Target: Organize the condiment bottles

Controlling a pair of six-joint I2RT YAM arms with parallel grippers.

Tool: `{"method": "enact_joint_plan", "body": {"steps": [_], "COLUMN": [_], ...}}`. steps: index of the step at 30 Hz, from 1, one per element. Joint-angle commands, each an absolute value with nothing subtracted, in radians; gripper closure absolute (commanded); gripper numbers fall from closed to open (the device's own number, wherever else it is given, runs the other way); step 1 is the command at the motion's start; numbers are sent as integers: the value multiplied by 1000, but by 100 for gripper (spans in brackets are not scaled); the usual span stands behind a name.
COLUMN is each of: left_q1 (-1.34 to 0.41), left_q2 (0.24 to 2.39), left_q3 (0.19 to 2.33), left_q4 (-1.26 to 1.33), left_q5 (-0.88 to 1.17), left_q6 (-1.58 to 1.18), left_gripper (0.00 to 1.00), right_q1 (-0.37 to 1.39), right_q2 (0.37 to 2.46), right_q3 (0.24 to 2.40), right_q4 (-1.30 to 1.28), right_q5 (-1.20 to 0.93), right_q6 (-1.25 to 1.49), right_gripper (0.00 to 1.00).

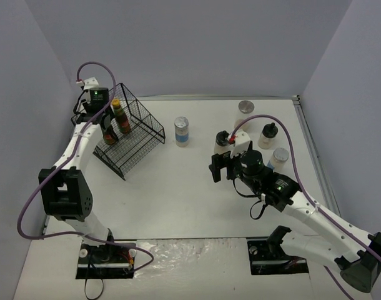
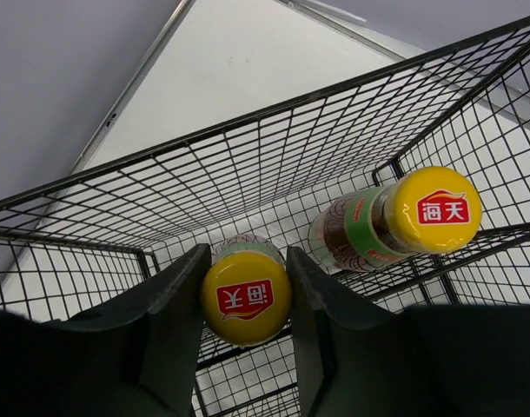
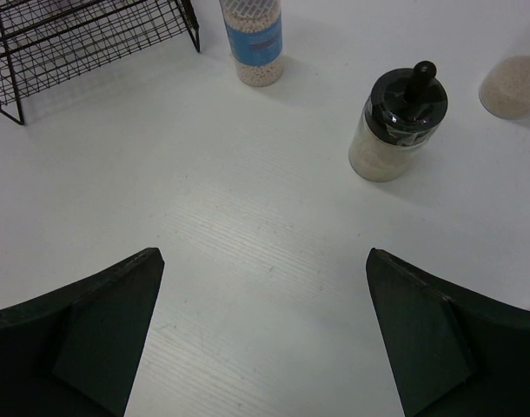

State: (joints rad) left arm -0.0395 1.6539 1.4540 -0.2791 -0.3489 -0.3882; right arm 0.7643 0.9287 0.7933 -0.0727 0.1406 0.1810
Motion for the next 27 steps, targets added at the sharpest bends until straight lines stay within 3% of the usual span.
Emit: {"method": "enact_joint_plan", "body": {"steps": [1, 11, 22, 27], "left_q1": [-25, -21, -29, -125], "left_q2": [1539, 1454, 1311, 1254], "left_q3": [1483, 1535, 1539, 1442], "left_q4": [-178, -316, -604, -635], "left_q5": [-383, -336, 150, 234], "left_q6": [-430, -436, -408, -361], "left_gripper": [60, 6, 3, 3], "right_q1": [754, 703, 475, 410], "right_q2": [904, 930, 1118, 1150], "right_q3": [808, 849, 956, 986], "right_q4": [-25, -88, -100, -101], "right_q5": [155, 295, 191, 207], "right_q6": [193, 270, 295, 313], "right_gripper": [0, 0, 0, 0]}}
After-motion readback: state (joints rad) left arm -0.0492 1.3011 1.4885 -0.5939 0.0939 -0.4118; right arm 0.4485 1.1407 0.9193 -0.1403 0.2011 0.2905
